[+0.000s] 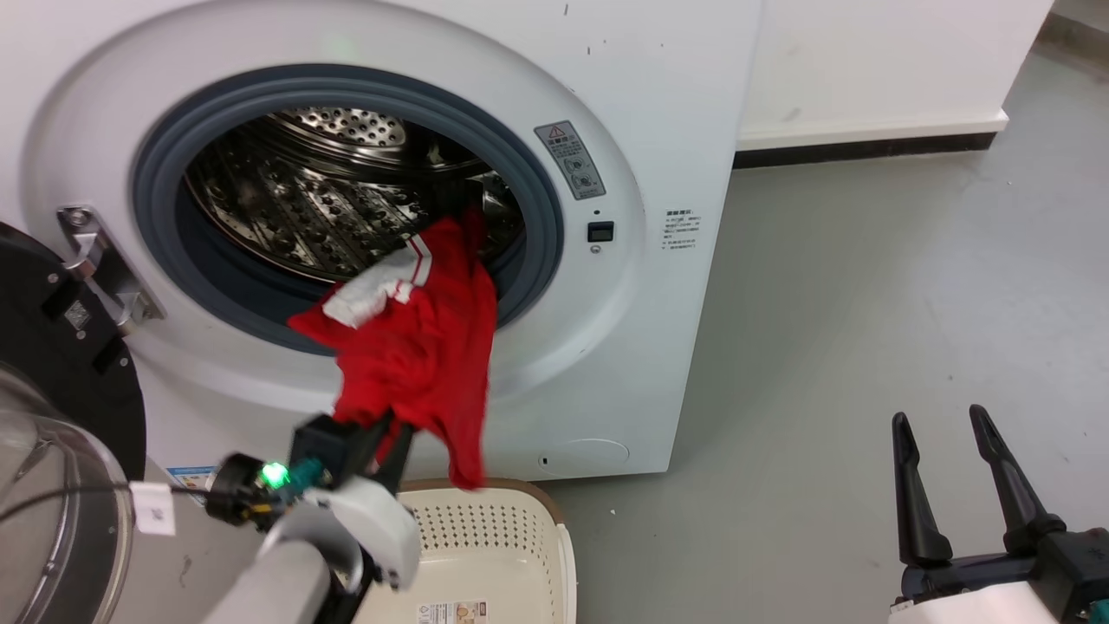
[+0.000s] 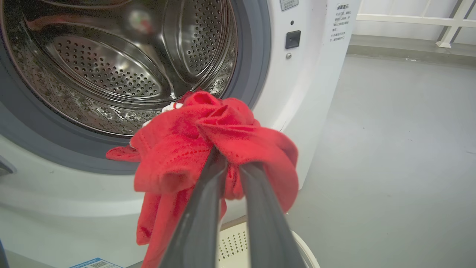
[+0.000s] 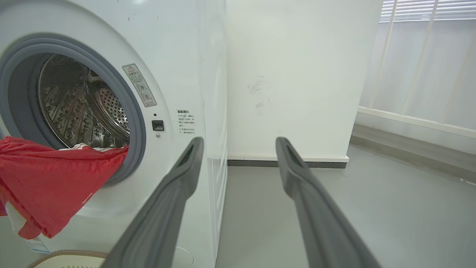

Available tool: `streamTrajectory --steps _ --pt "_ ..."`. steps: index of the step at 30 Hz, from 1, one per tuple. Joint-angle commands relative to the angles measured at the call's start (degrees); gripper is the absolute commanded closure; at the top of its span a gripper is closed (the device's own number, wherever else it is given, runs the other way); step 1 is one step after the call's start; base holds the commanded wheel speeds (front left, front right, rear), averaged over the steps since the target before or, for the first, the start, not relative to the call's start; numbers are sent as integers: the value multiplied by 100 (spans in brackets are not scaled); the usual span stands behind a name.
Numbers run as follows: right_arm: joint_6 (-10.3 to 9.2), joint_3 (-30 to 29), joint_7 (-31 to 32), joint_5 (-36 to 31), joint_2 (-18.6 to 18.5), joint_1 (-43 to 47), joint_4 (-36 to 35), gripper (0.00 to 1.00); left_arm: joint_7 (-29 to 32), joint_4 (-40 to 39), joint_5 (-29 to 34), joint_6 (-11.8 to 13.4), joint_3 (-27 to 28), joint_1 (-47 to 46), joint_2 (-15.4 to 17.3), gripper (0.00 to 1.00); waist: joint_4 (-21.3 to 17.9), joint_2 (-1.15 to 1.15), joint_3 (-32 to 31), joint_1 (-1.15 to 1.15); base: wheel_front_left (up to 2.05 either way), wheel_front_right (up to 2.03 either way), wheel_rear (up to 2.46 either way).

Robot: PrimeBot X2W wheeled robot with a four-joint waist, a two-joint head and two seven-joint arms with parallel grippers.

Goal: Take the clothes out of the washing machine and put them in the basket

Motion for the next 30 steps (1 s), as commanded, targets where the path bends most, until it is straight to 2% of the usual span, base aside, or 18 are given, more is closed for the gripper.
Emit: streamTrajectory --steps 1,8,15,23,30 --pt "-4 2 -12 -8 3 68 17 0 -38 -144 44 18 -96 235 -13 100 75 0 -86 2 0 0 0" --pt "-4 53 -12 4 2 112 46 0 92 -394 -94 51 -324 912 -118 100 86 0 -141 2 0 0 0" --pt "-4 107 -12 8 2 104 34 0 125 -213 -208 24 -432 1218 -243 100 -7 0 -63 2 0 0 0" --pt "-4 119 -12 -8 2 -116 -16 0 45 568 -465 4 -282 1181 -515 100 -222 0 348 2 0 0 0" --pt "-4 112 -12 37 2 -498 -108 0 -3 1493 -545 -159 -193 810 -734 100 -419 0 1065 2 0 0 0"
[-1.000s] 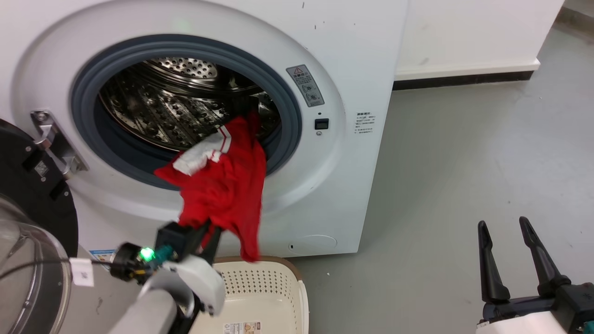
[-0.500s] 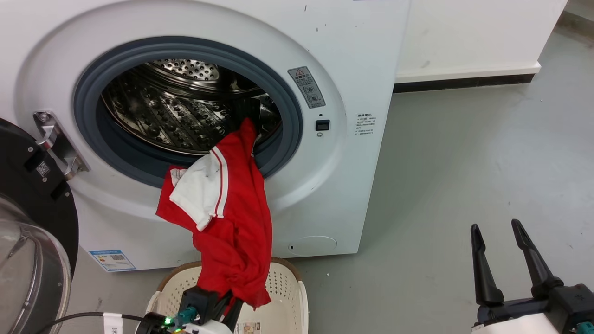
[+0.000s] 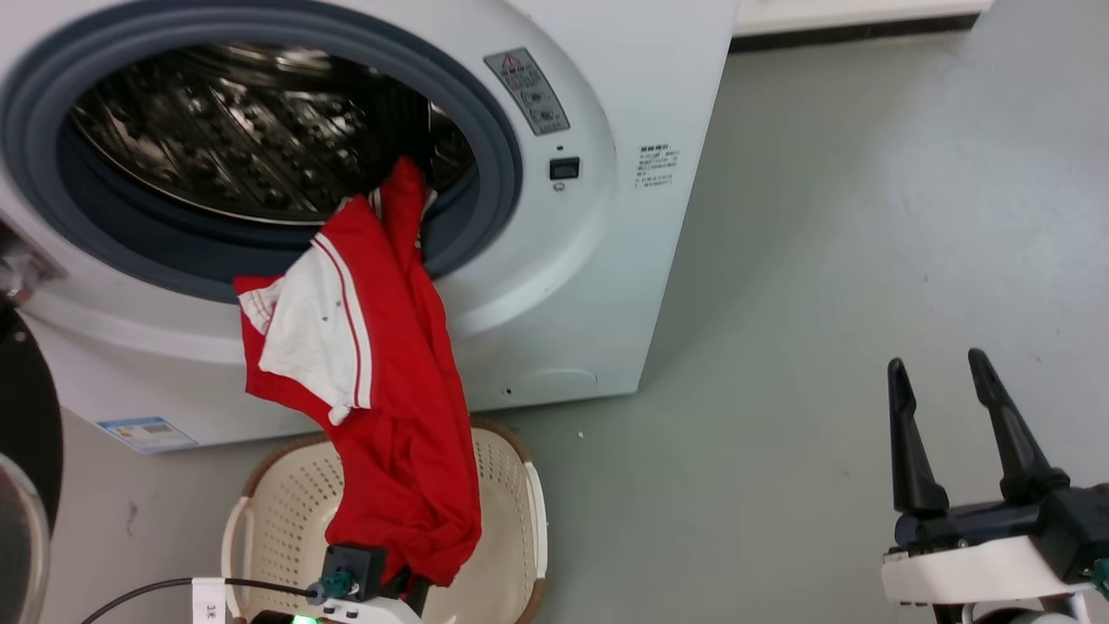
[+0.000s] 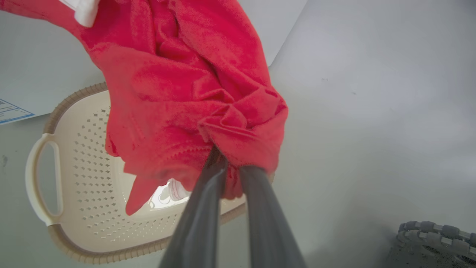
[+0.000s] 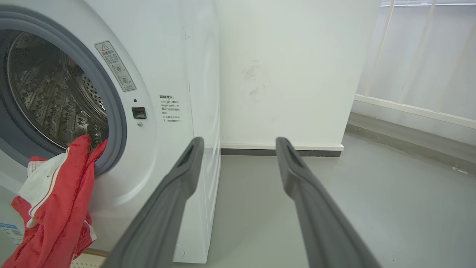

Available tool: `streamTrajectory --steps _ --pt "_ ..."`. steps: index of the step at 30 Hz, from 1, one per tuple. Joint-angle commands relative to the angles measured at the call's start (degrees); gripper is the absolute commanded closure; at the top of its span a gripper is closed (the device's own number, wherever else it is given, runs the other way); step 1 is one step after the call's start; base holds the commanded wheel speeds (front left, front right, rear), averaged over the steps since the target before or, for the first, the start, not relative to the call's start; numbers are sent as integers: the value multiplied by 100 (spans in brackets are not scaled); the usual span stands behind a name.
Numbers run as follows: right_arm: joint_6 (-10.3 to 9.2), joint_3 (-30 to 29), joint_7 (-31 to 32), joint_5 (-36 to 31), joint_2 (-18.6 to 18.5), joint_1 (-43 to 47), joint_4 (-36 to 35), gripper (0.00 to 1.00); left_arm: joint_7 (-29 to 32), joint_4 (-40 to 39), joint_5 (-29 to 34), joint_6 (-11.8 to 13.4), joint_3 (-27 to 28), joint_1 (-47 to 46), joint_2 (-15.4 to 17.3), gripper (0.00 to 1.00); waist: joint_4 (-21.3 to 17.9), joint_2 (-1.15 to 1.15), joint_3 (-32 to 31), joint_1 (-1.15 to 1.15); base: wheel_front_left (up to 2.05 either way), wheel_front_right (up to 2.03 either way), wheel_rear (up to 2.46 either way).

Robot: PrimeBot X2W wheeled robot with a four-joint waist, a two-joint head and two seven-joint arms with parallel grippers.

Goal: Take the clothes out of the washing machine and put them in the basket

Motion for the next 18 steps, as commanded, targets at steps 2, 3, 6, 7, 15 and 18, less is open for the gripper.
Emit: streamTrajectory --steps 2,3,6,7,15,18 --pt "-4 5 -12 58 4 -187 -50 0 -29 273 -27 -45 46 -203 -65 100 -163 0 463 -1 0 0 0" --pt "-4 12 -12 61 3 -241 -65 0 -33 422 -54 -64 73 -281 -102 100 -186 0 574 -1 0 0 0" --pt "-4 20 -12 84 4 -412 -99 0 -42 860 -100 -131 149 -530 -176 100 -246 0 873 -1 0 0 0" --pt "-4 35 -12 96 4 -464 -118 0 -43 1004 -107 -146 168 -615 -200 100 -275 0 994 -1 0 0 0" --pt "-4 21 -12 160 4 -884 -215 0 43 2095 -244 -282 192 -1237 -422 100 -366 0 1747 -1 0 0 0" --pt "-4 11 -12 192 3 -1016 -258 0 105 2350 -256 -305 163 -1428 -496 100 -373 0 1996 -1 0 0 0"
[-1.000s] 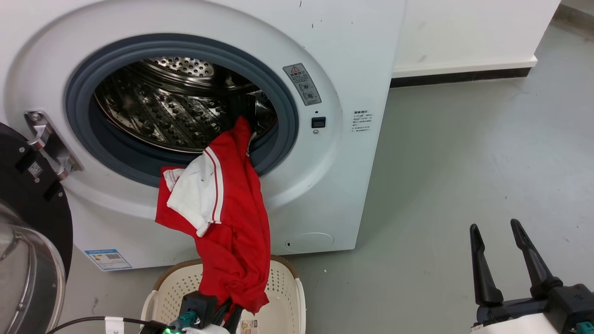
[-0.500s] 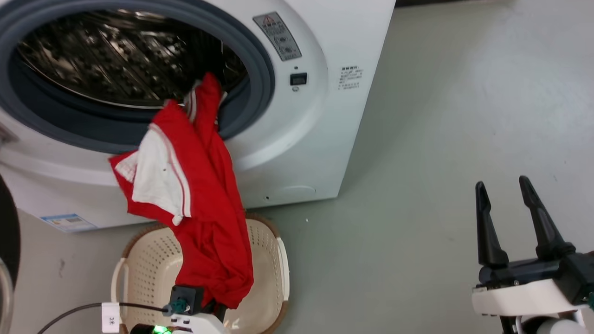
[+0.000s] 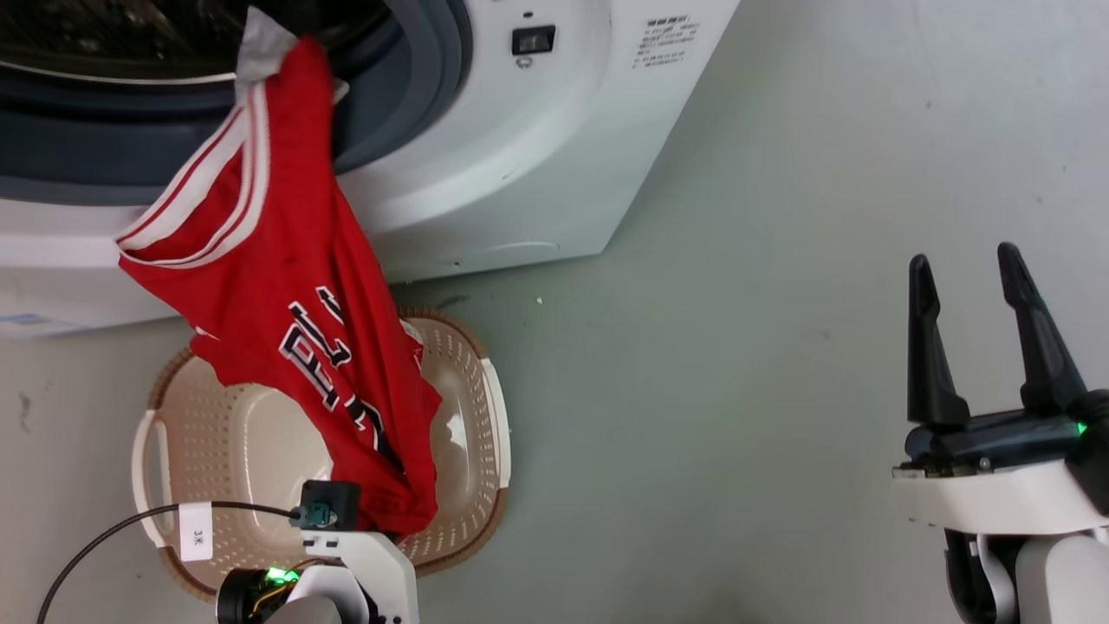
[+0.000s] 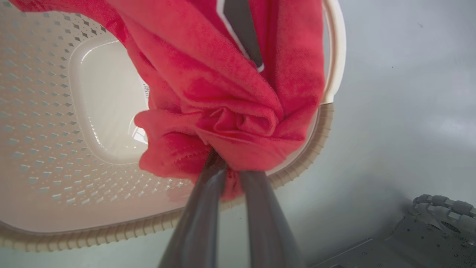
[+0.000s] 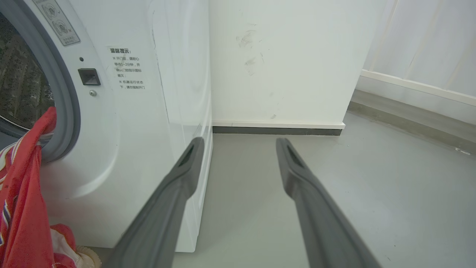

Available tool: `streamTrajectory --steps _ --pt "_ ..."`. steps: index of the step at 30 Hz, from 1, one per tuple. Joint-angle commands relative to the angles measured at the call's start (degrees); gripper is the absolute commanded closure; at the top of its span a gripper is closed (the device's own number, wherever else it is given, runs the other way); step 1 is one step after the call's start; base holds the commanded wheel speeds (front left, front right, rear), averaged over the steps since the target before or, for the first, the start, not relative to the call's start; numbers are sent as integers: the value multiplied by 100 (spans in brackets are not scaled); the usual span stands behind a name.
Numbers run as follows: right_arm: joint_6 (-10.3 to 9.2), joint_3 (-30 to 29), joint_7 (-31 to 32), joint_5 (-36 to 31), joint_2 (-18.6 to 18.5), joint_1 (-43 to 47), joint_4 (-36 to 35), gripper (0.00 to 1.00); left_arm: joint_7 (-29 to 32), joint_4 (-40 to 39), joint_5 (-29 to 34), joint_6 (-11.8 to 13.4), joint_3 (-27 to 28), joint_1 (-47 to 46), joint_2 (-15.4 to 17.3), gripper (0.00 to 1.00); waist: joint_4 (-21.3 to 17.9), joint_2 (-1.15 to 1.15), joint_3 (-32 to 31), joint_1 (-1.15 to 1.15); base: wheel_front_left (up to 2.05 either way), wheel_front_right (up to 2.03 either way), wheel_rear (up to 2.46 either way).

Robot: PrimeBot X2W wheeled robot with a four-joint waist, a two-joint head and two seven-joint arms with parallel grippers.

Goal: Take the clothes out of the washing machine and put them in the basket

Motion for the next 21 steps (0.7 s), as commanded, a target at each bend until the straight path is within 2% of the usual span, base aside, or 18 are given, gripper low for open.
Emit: streamTrajectory --steps 1,7,19,20,21 --pt "-4 -3 -12 15 3 -156 -36 0 49 78 -29 -16 -7 -85 -23 100 -38 0 303 -1 0 0 0" --pt "-4 -52 -12 70 3 -354 -104 0 291 271 -89 -47 -21 -395 -49 100 -2 0 742 -1 0 0 0" --pt "-4 -112 -12 129 3 -603 -159 0 742 378 -69 152 -108 -859 1 100 64 0 1261 -1 0 0 0" --pt "-4 -114 -12 131 3 -618 -150 0 738 382 -67 180 -116 -887 5 94 64 0 1269 -1 0 0 0" --pt "-4 -117 -12 138 3 -638 -138 0 700 382 -36 234 -136 -924 16 18 64 0 1269 -1 0 0 0"
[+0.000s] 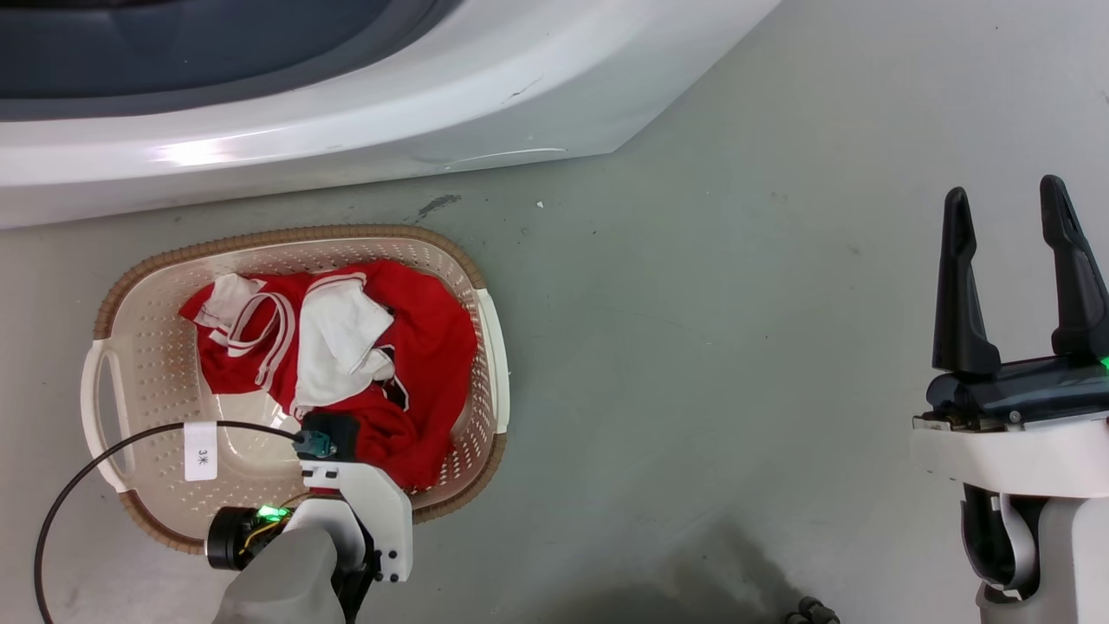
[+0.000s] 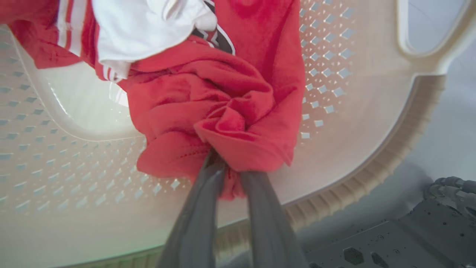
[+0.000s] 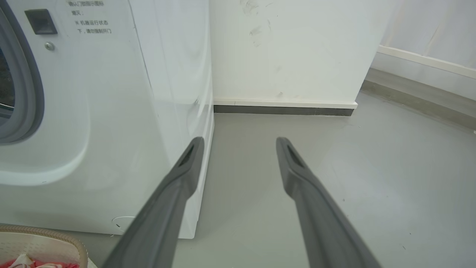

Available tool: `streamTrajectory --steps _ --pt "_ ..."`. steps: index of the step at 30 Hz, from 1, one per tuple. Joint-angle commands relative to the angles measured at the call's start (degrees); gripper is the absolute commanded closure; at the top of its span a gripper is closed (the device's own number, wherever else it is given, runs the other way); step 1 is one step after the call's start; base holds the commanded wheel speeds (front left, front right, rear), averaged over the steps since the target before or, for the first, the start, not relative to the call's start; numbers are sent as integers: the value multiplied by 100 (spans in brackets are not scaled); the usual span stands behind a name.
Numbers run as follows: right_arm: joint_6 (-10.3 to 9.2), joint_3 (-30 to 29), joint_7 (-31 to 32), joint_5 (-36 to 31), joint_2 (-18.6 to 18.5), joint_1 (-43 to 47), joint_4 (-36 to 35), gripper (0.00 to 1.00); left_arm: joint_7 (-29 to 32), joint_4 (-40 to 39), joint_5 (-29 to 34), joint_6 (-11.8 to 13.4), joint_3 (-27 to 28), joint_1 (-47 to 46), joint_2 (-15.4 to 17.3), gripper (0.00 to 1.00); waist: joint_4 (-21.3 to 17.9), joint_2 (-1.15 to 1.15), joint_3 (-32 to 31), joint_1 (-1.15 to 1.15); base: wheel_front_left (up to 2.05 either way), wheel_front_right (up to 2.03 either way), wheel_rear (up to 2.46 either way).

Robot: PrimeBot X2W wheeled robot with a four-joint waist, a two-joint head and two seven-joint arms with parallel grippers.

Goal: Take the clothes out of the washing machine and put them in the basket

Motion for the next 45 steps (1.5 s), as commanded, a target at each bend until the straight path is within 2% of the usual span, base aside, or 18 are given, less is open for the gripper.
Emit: streamTrajectory --steps 1,8,15,19,25,33,45 --pt "-4 -16 -12 27 3 -97 15 0 -83 7 37 82 -7 -112 32 0 4 0 -17 -1 0 0 0" --pt "-4 14 -12 -23 2 89 144 0 -337 16 47 195 -58 68 1 0 60 0 -421 -1 0 0 0" --pt "-4 9 -11 -111 3 364 337 0 -723 15 104 122 -139 337 -70 0 229 0 -1106 -1 0 0 0" --pt "-4 -13 -12 -162 3 556 437 0 -844 -142 140 162 -118 508 -71 0 342 0 -1513 -1 0 0 0" --pt "-4 -33 -12 -223 2 876 554 0 -849 -1243 389 445 270 994 97 0 531 0 -2059 -1 0 0 0" --pt "-4 -39 -12 -228 2 1245 695 0 -852 -2694 1091 717 1069 1798 84 0 724 0 -2734 -1 0 0 0" --pt "-4 -26 -12 -278 2 1664 811 0 -853 -4558 2143 797 2247 2845 -176 0 870 0 -3449 -1 0 0 0"
